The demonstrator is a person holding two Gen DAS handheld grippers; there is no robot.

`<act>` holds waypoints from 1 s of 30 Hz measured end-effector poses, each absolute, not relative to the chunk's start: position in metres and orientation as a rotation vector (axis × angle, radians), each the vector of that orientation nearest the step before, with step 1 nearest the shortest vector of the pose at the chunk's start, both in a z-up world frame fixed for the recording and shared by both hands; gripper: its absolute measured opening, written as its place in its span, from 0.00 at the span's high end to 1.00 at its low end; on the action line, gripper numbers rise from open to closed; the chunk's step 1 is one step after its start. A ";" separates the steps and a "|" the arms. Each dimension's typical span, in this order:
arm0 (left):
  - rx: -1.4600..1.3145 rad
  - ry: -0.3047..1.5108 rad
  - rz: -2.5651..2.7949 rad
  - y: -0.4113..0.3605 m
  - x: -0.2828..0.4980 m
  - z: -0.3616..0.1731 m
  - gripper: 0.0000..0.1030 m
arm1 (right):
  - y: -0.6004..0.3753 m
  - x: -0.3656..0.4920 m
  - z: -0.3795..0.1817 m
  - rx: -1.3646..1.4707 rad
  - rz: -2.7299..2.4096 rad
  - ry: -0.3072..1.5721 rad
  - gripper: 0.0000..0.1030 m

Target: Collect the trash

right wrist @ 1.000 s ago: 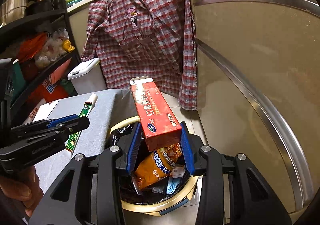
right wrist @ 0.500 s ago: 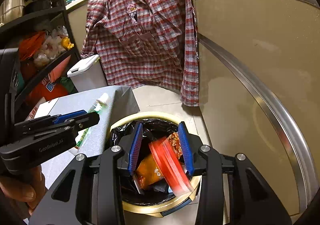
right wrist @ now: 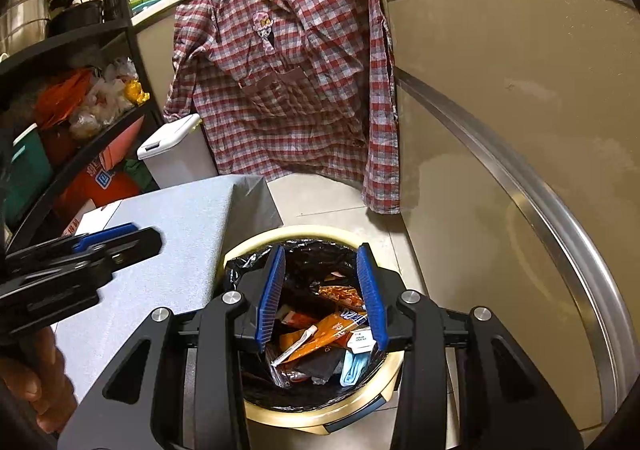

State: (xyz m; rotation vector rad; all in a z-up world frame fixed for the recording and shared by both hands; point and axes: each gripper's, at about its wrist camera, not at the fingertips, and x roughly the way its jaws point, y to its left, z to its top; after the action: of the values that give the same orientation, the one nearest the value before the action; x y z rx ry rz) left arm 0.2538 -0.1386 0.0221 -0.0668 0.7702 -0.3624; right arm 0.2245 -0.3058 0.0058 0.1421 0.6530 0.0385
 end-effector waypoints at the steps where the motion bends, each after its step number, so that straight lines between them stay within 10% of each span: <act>1: -0.069 0.763 -0.359 -0.135 0.248 0.025 0.61 | -0.305 0.222 0.008 0.143 0.039 0.648 0.63; 17: -0.086 0.674 -0.238 -0.074 0.142 0.033 0.38 | -0.275 0.122 0.051 0.015 0.017 0.491 0.12; 30: -0.103 0.639 -0.122 -0.074 0.073 0.011 0.09 | -0.266 0.038 0.034 0.008 -0.056 0.518 0.05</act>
State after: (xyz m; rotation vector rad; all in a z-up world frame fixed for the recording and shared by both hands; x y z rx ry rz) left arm 0.0732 -0.0744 0.0107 -0.1033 0.6393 -0.1223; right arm 0.0385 -0.2658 0.0338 0.0083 0.5177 -0.0564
